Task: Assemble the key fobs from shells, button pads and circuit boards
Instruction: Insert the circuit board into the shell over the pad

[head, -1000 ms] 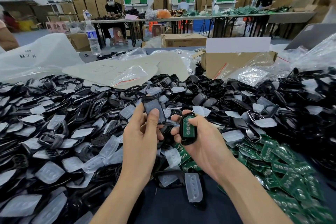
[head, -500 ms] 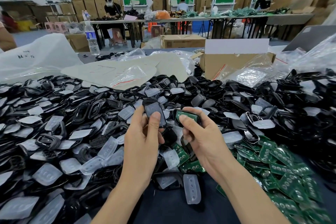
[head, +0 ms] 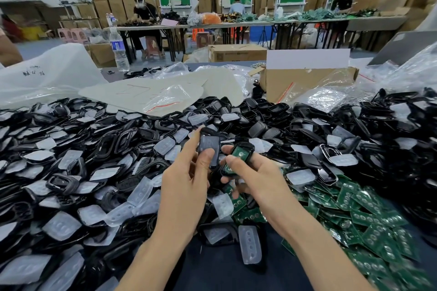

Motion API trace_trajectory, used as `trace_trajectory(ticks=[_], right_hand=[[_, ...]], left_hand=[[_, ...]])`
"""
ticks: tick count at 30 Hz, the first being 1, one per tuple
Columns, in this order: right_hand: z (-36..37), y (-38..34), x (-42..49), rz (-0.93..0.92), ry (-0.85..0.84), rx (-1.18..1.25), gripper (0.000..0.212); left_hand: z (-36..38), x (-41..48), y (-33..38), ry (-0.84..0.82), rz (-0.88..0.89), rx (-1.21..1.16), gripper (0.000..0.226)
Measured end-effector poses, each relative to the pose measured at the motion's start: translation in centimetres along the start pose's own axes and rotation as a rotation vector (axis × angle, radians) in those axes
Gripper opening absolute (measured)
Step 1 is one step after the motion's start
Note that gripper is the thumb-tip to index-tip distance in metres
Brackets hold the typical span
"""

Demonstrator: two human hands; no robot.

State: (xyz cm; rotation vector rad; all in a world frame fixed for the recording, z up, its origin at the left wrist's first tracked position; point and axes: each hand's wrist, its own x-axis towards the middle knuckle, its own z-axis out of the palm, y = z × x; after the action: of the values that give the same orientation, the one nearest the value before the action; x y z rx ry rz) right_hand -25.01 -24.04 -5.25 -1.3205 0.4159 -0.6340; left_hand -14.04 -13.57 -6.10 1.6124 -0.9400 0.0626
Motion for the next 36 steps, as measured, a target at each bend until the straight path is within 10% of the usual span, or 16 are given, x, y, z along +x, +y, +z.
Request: trace_trajectory(ticks=[26, 36], right_hand=[[-0.36, 0.29, -0.07, -0.039, -0.039, -0.230, 0.007], [-0.50, 0.55, -0.05, -0.007, -0.140, -0.197, 0.037]], left_hand=[[-0.41, 0.08, -0.60, -0.135, 0.111, 0.391, 0.053], [-0.64, 0.00, 0.07, -0.138, 0.102, 0.392, 0.050]])
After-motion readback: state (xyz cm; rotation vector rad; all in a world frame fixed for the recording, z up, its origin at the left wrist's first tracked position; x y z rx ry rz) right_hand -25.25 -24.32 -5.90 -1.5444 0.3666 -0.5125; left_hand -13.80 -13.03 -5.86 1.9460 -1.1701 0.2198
